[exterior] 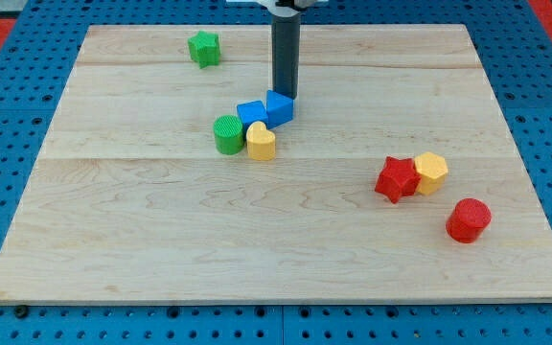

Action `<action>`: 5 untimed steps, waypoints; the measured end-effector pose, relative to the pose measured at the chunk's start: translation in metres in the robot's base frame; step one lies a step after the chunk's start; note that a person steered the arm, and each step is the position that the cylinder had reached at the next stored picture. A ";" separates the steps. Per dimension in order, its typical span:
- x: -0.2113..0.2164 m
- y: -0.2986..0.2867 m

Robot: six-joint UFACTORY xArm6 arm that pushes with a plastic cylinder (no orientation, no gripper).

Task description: Separate the red star from the yellow hexagon

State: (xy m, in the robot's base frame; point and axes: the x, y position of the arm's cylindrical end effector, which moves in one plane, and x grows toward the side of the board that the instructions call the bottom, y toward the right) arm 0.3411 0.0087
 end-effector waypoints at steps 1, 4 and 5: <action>0.008 0.000; 0.033 0.133; 0.056 0.233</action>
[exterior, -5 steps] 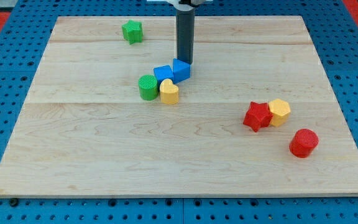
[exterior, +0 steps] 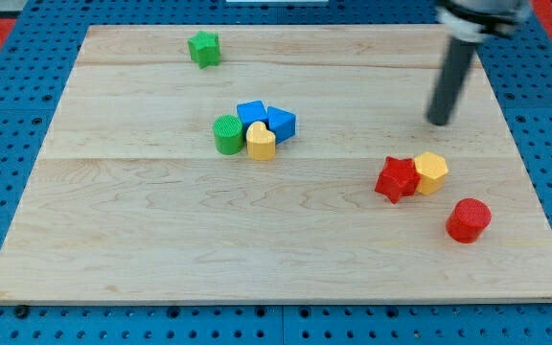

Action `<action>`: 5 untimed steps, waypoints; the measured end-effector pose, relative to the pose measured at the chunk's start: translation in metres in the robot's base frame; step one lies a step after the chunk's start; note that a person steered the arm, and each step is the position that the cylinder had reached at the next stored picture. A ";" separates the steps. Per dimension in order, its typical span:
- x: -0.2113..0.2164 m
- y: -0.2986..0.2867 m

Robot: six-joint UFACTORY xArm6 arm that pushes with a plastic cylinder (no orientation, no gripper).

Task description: Separate the red star from the yellow hexagon

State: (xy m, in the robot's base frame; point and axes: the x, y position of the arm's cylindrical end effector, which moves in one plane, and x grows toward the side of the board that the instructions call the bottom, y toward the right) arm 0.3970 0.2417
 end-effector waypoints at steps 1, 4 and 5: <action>0.061 0.037; 0.078 -0.155; 0.087 -0.158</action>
State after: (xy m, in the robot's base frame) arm 0.4838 0.0835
